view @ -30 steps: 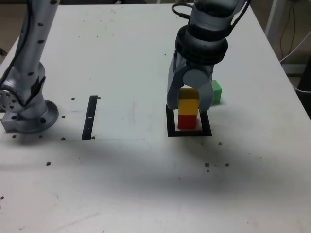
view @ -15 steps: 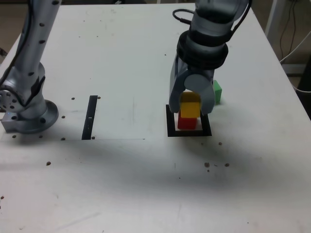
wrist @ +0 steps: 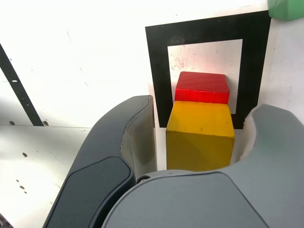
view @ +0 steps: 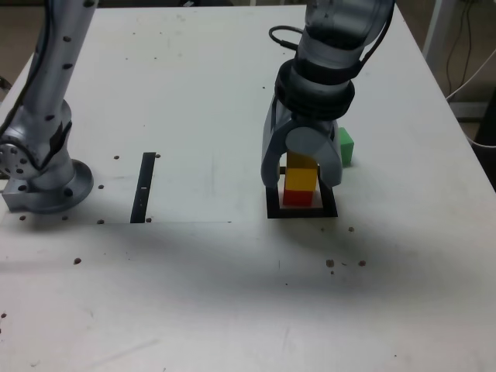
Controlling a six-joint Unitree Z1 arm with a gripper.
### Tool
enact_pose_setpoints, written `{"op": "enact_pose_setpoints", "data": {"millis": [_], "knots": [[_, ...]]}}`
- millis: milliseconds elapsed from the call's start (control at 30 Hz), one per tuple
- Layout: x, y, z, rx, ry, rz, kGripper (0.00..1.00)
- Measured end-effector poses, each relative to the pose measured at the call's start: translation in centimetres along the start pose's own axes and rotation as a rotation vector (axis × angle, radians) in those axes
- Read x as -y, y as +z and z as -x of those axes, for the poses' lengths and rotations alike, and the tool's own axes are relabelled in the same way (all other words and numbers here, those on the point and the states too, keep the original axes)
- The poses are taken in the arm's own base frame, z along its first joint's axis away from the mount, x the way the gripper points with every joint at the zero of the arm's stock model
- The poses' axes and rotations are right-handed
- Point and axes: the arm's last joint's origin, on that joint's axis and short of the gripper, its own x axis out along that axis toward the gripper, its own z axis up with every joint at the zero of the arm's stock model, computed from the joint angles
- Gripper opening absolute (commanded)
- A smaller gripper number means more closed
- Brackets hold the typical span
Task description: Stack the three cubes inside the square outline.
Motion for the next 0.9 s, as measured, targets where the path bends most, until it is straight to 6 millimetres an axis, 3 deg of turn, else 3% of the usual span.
{"op": "enact_pose_setpoints", "data": {"millis": [400,900], "knots": [[-0.8,-0.3,1.9,0.022,0.042,-0.043,1.00],[-6.0,-0.9,4.7,0.037,0.044,-0.052,0.99]]}}
